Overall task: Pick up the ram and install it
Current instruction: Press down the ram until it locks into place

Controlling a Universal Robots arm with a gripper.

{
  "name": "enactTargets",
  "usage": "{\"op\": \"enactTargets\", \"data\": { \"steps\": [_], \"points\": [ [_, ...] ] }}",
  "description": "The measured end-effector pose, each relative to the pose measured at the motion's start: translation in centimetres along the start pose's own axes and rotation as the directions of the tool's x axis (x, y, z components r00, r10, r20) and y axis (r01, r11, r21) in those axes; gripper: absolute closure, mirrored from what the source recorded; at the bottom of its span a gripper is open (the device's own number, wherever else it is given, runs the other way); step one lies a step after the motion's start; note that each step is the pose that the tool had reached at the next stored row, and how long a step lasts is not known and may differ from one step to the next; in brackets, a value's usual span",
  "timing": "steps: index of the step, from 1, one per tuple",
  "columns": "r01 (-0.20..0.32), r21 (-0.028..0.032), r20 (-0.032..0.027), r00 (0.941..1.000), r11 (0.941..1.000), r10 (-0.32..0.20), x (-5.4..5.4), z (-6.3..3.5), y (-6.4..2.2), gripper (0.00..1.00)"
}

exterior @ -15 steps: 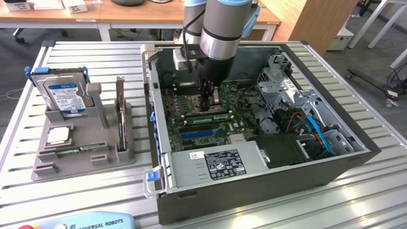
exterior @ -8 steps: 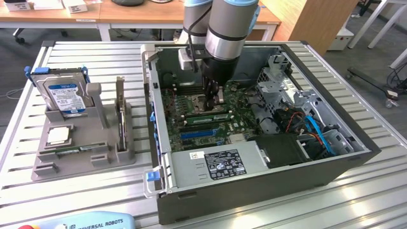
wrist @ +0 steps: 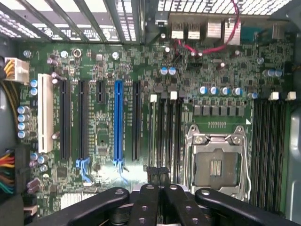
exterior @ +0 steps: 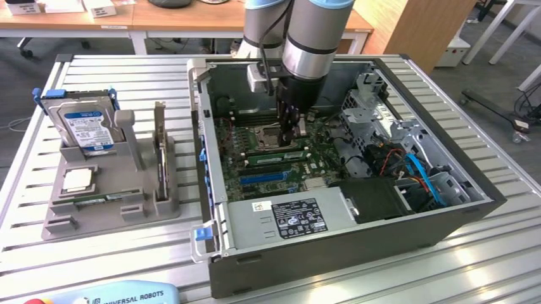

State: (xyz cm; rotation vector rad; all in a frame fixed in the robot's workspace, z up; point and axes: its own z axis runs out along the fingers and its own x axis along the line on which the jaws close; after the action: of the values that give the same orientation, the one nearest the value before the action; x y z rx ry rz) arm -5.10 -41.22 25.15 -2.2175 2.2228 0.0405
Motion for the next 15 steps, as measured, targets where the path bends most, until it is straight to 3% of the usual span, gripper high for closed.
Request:
{"op": "enactTargets", "data": {
  "steps": [15],
  "points": [
    [0.0,0.0,0.0,1.0,1.0,0.0,0.0,0.0,-0.17,0.9]
  ]
}}
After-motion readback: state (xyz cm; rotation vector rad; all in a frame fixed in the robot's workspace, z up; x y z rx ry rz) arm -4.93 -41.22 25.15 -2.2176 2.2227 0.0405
